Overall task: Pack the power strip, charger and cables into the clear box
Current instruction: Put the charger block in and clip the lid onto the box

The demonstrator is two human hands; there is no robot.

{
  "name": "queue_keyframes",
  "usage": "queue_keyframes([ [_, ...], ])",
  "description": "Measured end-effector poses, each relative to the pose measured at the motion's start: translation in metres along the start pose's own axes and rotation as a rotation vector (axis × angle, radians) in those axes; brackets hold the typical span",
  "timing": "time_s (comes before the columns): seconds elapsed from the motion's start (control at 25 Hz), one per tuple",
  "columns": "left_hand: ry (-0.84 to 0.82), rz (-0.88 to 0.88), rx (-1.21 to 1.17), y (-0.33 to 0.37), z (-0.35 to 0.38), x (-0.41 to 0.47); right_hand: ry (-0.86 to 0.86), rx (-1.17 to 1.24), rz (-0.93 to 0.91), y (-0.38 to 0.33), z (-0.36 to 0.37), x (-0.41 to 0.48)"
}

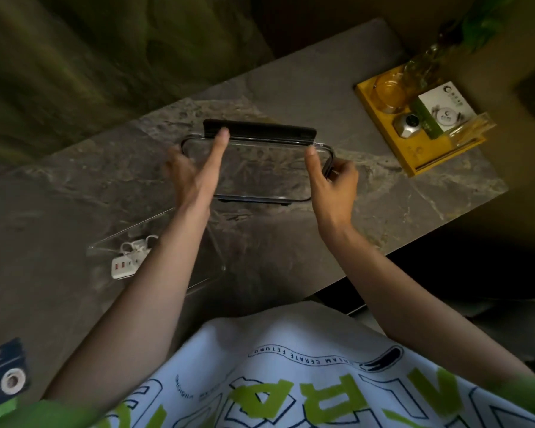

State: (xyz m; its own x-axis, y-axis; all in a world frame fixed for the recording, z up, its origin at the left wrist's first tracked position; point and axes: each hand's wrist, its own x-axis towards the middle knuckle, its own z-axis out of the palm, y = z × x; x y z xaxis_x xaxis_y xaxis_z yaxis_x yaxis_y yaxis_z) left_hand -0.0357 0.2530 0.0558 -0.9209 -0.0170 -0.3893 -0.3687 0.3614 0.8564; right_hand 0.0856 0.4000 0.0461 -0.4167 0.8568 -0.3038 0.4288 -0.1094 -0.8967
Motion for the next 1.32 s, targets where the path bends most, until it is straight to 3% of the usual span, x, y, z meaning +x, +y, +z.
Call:
queue_keyframes([
  [0.32, 0.058, -0.013, -0.224, -0.007, -0.063, -0.020, -0.001, 0.047, -0.081, -0.036, 0.031, -0.055],
  [0.56, 0.065, 0.023, -0.360, -0.025, -0.115, -0.019, -0.141, 0.089, -0.126, -0.037, 0.055, -0.088],
  [0.8, -0.079, 0.085, -0.519, -0.060, -0.161, -0.027, -0.127, 0.291, -0.018, -0.021, 0.071, -0.099],
  [1.0, -0.184, 0.116, -0.516, -0.089, -0.188, -0.044, -0.091, 0.236, 0.032, -0.013, 0.079, -0.099],
  [1.16, -0.072, -0.012, -0.643, -0.112, -0.207, -0.048, -0.156, 0.122, 0.026, -0.006, 0.085, -0.105],
  [1.32, 0.022, -0.044, -0.614, -0.136, -0.216, -0.048, -0.233, 0.079, 0.014, 0.001, 0.091, -0.113],
])
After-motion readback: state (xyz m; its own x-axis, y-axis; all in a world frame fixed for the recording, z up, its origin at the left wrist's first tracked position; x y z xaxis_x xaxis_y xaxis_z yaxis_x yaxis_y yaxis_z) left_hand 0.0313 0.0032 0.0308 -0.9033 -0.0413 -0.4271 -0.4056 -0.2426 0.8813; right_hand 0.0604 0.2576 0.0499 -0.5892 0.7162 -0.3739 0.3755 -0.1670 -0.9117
